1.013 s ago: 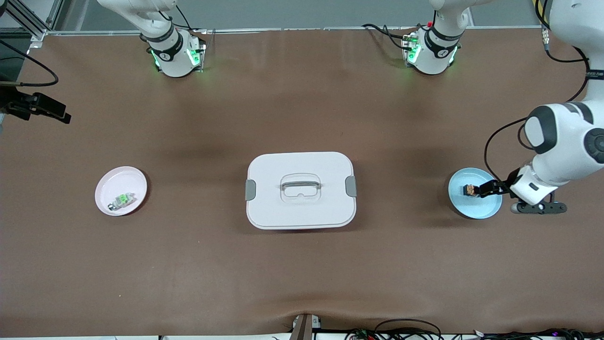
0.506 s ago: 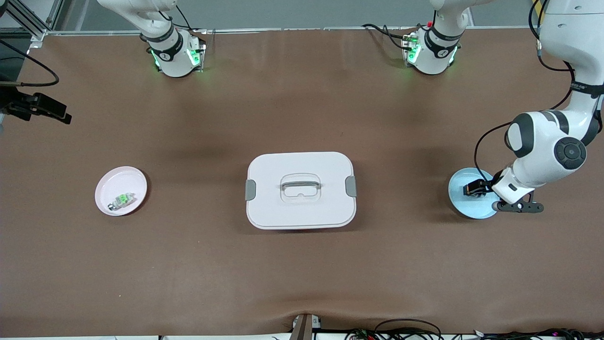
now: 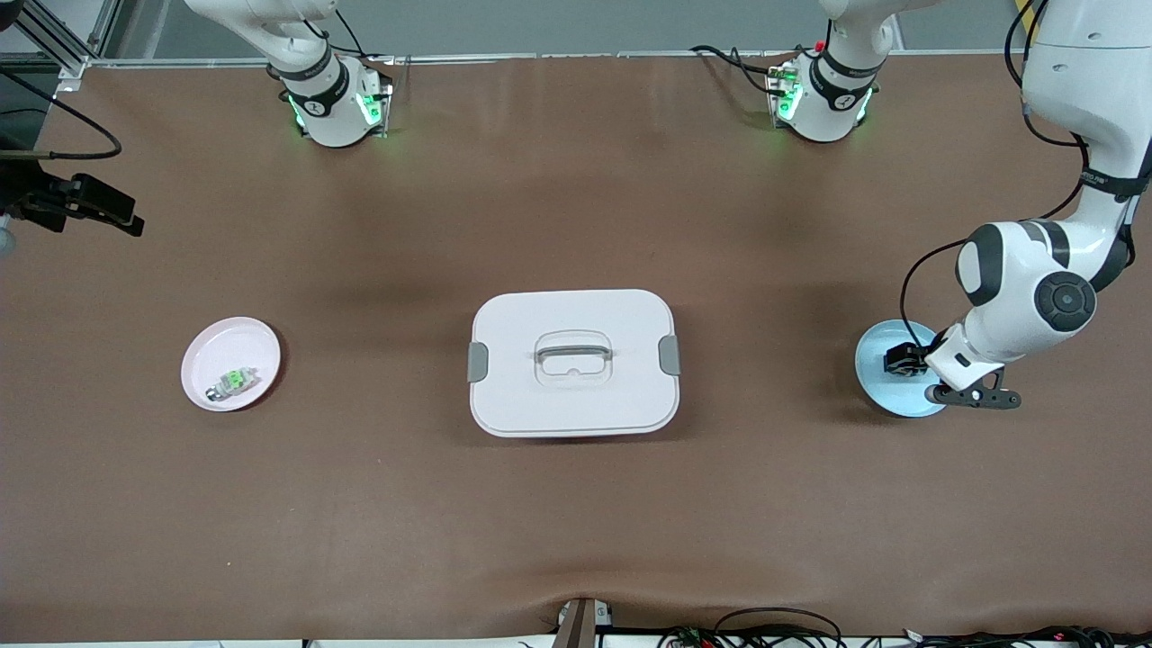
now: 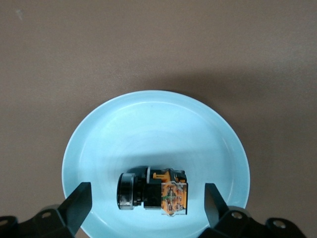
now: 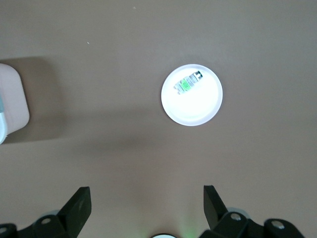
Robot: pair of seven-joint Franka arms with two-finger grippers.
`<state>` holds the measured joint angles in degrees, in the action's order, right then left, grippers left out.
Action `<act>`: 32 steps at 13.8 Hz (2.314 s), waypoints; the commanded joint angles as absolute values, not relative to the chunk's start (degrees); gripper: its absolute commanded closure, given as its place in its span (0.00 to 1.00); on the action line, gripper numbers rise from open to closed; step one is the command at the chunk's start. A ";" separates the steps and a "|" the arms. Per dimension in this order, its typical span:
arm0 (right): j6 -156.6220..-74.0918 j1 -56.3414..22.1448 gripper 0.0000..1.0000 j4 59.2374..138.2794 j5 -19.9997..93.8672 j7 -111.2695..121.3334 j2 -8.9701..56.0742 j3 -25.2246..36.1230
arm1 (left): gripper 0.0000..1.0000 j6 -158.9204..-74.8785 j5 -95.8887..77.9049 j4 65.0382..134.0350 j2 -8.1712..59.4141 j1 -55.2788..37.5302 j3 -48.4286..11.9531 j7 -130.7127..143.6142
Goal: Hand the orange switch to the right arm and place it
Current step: 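Close the left gripper on the switch while the right gripper moves inward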
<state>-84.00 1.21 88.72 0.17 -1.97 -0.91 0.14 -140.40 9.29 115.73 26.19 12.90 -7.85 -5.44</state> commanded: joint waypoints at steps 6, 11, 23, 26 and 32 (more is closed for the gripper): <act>-84.73 -8.08 0.00 87.45 3.41 -14.22 0.52 0.18 | 0.00 -142.29 10.46 116.10 28.47 13.27 -8.00 -5.80; -88.85 -8.09 0.00 90.25 13.34 -16.26 1.67 0.18 | 0.00 -142.21 10.46 116.28 29.35 13.45 -7.91 -5.89; -95.44 -12.12 0.00 92.99 30.67 -17.58 3.69 0.18 | 0.63 -141.68 10.46 116.46 30.24 13.80 -7.82 -5.89; -96.50 -12.31 0.00 94.83 36.71 -17.49 3.69 0.26 | 0.89 -139.85 10.55 115.76 28.40 13.80 -7.82 -5.80; -104.75 -14.24 0.00 97.38 37.88 -16.70 3.25 0.18 | 0.90 -125.10 9.15 108.30 21.98 13.53 -11.76 -5.27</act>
<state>-102.24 -12.99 96.55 36.70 -16.95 4.02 -0.17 -130.20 9.31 110.54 24.51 13.33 -9.35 -5.44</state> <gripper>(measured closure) 0.000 0.278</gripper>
